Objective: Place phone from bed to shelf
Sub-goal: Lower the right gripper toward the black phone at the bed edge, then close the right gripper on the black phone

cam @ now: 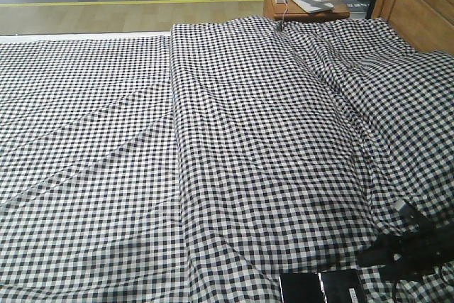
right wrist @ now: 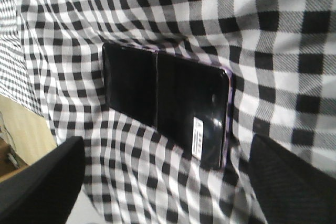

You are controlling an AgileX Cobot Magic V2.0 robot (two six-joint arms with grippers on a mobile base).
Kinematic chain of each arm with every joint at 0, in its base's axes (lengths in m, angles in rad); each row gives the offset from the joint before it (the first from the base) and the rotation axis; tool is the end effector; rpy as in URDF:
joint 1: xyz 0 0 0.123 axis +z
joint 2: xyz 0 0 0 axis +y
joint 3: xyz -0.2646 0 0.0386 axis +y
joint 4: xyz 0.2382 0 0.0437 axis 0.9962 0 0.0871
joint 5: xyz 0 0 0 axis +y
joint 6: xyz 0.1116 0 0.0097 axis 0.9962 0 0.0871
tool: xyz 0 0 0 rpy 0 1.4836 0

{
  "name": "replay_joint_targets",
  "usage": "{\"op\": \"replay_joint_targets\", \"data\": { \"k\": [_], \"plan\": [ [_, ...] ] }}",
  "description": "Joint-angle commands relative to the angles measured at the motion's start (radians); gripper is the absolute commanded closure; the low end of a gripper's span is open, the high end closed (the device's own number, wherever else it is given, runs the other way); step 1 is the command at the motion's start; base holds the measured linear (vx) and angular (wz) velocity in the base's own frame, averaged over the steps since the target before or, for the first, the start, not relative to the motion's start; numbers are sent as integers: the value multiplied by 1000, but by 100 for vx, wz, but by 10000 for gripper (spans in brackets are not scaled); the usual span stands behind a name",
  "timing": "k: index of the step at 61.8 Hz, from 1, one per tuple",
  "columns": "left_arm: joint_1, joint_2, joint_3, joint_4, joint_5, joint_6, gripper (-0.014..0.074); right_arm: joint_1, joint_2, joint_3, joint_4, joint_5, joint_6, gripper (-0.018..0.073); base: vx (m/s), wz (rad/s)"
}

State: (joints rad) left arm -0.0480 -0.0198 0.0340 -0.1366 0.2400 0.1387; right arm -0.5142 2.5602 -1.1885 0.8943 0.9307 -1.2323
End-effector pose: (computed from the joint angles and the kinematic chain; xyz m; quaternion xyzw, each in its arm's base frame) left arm 0.0836 -0.0077 0.1782 0.0310 0.7623 -0.0259 0.6460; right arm 0.2932 -0.0851 -0.0688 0.0316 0.9254 0.3776 0.0060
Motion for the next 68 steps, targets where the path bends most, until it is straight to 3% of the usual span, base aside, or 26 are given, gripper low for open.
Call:
{"op": "replay_joint_targets", "data": {
  "k": [1, 51, 68],
  "plan": [
    [-4, -4, 3, -9, -75, -4, 596, -5, -24, -12, 72, 50, -57, -33, 0, 0],
    [-4, -4, 3, -9, -75, -4, 596, 31, 208, -12, 295, 124, -222, -33, 0, 0],
    [-4, -4, 3, -9, -75, -4, 596, 40, 209, -12, 303, 117, -230, -14, 0, 0]
  ]
}}
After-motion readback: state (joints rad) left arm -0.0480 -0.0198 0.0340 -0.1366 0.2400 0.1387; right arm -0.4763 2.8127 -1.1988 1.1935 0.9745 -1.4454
